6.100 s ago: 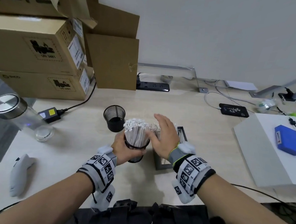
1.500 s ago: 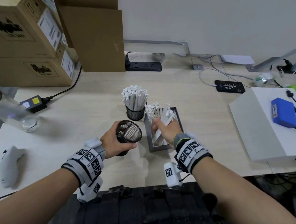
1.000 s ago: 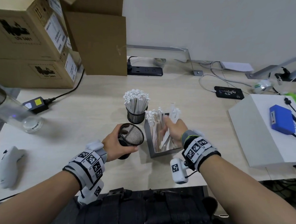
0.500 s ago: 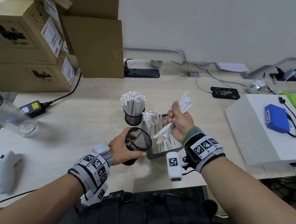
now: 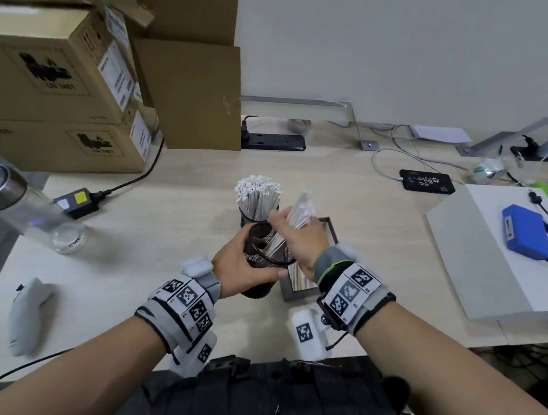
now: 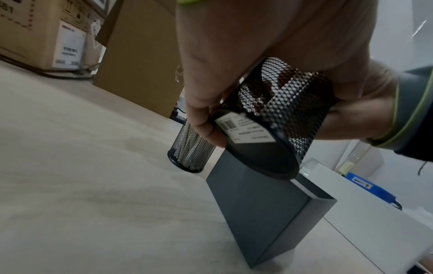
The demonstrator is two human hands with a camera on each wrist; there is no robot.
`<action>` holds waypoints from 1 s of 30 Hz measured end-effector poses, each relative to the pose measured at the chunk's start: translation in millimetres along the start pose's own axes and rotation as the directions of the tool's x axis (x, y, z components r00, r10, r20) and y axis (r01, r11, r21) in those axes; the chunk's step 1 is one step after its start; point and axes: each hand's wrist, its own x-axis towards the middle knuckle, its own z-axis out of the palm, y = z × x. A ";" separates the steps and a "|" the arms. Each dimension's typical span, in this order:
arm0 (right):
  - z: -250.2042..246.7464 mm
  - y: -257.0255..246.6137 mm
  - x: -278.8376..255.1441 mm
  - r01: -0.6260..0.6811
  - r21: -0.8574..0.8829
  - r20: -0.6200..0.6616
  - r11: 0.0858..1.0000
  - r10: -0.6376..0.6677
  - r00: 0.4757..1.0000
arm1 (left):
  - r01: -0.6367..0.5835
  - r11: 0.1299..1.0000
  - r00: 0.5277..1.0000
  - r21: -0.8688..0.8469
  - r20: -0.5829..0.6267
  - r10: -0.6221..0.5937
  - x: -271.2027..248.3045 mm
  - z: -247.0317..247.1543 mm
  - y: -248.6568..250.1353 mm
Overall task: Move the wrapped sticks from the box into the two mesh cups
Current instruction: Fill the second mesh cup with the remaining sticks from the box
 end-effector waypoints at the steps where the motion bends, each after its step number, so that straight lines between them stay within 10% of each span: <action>1: 1.7 -0.1 -1.7 0.014 -0.012 0.036 1.000 -0.014 0.999 | -0.013 1.000 1.000 0.002 0.005 0.013 -0.2 -2.7 -0.2; 6: -3.5 -20.6 -6.4 0.280 0.005 -0.015 0.960 -0.280 0.960 | -0.006 1.000 1.000 0.027 0.014 0.005 -2.3 -8.7 -7.6; 14: 8.4 -9.6 -10.2 0.519 -0.540 0.187 0.663 -0.506 0.842 | -0.008 0.997 1.000 0.073 0.011 0.007 0.2 -9.0 -6.4; 26: 3.0 -15.3 2.8 0.396 -0.352 0.256 0.848 -0.320 0.912 | -0.012 1.000 0.997 -0.009 0.081 0.013 -1.9 0.6 -11.0; 30: -12.6 -13.0 11.8 0.308 -0.220 0.006 0.926 -0.314 0.949 | 0.082 0.991 0.997 -0.103 -0.008 -0.083 1.3 -1.6 -17.6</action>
